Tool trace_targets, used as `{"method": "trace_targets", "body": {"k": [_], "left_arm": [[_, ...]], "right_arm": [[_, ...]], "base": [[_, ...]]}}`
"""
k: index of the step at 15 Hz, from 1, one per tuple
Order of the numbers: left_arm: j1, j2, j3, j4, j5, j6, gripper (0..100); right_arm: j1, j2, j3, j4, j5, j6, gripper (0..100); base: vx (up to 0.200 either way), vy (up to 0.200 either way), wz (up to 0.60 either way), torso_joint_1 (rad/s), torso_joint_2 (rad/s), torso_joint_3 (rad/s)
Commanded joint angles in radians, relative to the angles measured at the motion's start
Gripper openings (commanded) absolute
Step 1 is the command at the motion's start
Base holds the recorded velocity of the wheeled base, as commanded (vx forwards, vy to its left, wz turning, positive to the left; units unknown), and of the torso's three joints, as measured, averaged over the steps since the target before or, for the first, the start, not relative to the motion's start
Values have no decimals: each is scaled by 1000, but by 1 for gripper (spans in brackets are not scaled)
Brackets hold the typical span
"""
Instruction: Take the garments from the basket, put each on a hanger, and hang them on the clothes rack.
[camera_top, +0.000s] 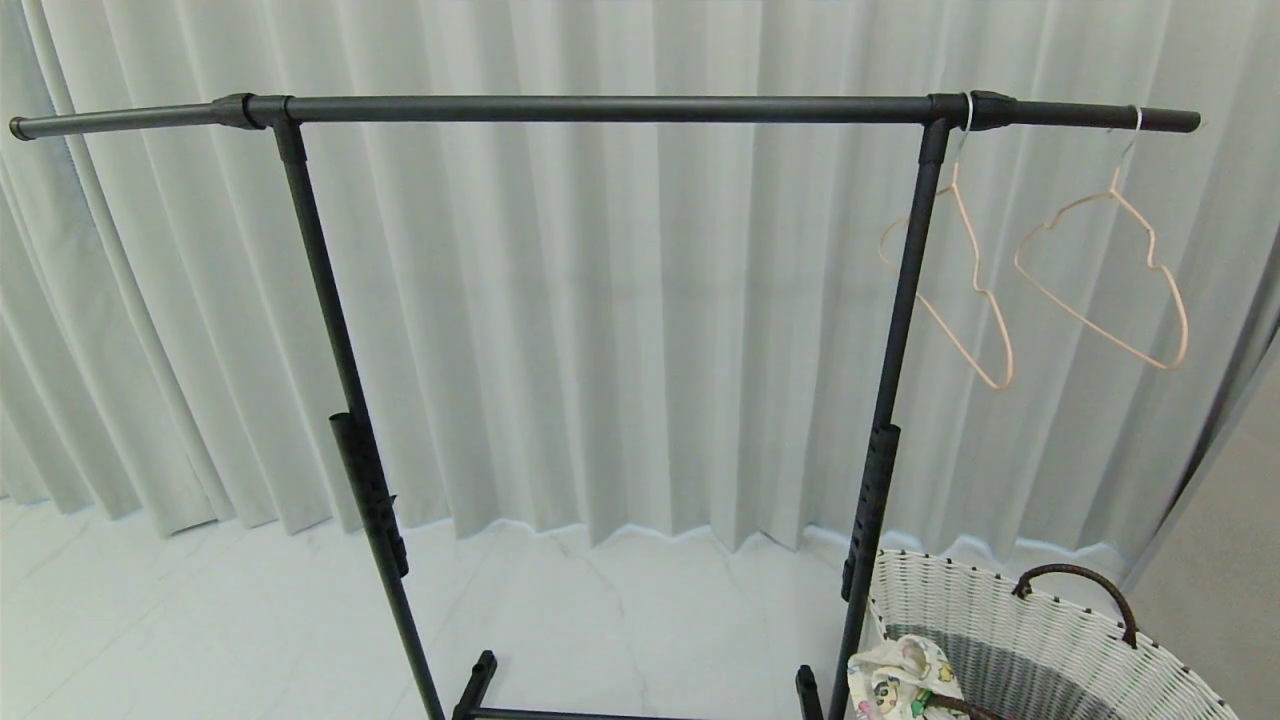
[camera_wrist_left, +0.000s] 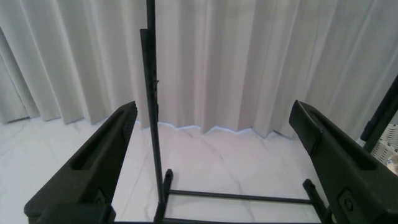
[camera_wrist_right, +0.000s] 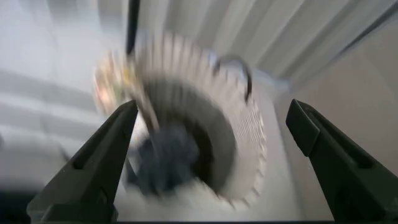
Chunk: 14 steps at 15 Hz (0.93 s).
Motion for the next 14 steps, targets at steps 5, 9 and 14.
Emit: {"method": "trace_targets", "body": {"k": [5,9,14], "left_arm": [[1,0,0,0,0,0,100],[-1,0,0,0,0,0,100],[-1,0,0,0,0,0,100]], "right_arm": [[7,737,181,-305,-23,-371,100],[10,1117,204,-620,-23,-435,100],[-10,1318,179,-701,-24,-501,100]], "base": [[0,0,0,0,0,0],[0,0,0,0,0,0],[0,0,0,0,0,0]]}}
